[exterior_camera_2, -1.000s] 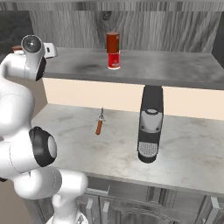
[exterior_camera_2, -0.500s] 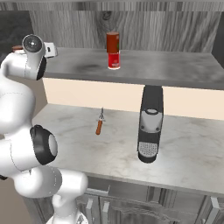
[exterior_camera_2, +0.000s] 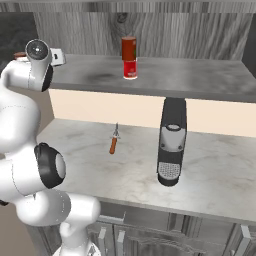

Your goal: Stack two cans on top of the other two cans in the cabinet.

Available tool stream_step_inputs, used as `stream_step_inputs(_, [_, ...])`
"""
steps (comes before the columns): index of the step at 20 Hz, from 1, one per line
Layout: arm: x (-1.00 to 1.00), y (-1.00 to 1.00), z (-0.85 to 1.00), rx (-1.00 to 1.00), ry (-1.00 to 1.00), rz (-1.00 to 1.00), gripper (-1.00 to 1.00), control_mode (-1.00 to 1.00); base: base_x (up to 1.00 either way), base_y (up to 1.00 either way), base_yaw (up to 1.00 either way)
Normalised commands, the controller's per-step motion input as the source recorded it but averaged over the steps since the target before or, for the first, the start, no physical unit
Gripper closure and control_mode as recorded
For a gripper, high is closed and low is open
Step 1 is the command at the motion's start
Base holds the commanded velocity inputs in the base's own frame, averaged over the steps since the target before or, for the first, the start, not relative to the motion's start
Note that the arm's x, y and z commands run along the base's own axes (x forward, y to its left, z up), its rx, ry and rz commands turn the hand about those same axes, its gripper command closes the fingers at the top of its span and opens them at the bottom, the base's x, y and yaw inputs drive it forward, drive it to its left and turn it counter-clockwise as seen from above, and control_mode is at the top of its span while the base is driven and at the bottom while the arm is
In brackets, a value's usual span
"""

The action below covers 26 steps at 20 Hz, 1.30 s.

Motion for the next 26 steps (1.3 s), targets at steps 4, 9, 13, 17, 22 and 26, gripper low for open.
stream_step_inputs(4, [0.00, 0.00, 0.00, 0.00, 0.00, 0.00, -1.00, -1.00, 0.00, 0.00, 0.00])
stream_step_inputs(9, [0.00, 0.00, 0.00, 0.00, 0.00, 0.00, -1.00, -1.00, 0.00, 0.00, 0.00])
stream_step_inputs(13, [0.00, 0.00, 0.00, 0.00, 0.00, 0.00, -1.00, -1.00, 0.00, 0.00, 0.00])
stream_step_inputs(17, [-0.04, 0.00, 0.00, 0.00, 0.00, 0.00, -1.00, -1.00, 0.00, 0.00, 0.00])
stream_step_inputs(22, [-0.14, 0.00, 0.00, 0.00, 0.00, 0.00, -1.00, -1.00, 0.00, 0.00, 0.00])
stream_step_inputs(26, [-0.09, 0.00, 0.00, 0.00, 0.00, 0.00, -1.00, -1.00, 0.00, 0.00, 0.00])
